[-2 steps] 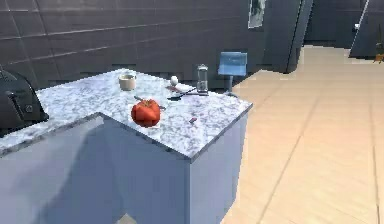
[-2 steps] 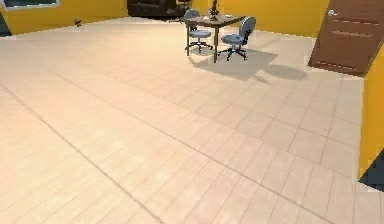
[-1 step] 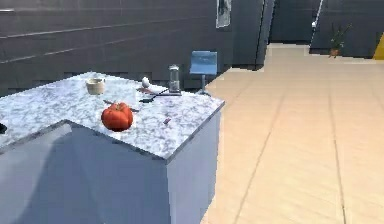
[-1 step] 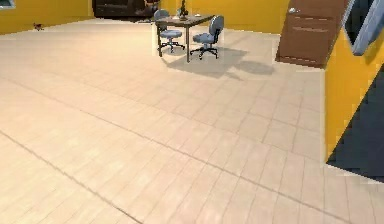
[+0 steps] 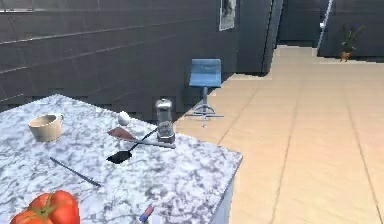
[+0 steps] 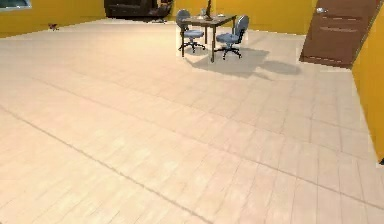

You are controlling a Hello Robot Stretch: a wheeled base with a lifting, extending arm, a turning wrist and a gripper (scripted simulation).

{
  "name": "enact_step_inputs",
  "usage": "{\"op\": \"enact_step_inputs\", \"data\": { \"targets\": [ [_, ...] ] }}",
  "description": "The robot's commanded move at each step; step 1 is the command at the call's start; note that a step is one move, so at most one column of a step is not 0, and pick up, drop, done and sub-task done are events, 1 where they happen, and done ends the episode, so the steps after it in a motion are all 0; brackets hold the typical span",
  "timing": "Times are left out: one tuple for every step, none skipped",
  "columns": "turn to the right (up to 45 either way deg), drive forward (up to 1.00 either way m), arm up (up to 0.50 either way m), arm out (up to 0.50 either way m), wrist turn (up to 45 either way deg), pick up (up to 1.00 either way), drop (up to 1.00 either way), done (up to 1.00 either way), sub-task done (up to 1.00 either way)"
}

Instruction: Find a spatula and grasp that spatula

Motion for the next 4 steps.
{"op": "enact_step_inputs", "data": {
  "targets": [
    [-45.0,0.0,0.0,0.0,0.0,0.0,0.0,0.0,0.0],
    [-45.0,0.0,0.0,0.0,0.0,0.0,0.0,0.0,0.0],
    [-12.0,0.0,0.0,0.0,0.0,0.0,0.0,0.0,0.0],
    [0.0,0.0,0.5,0.0,0.0,0.0,0.0,0.0,0.0]
  ]
}}
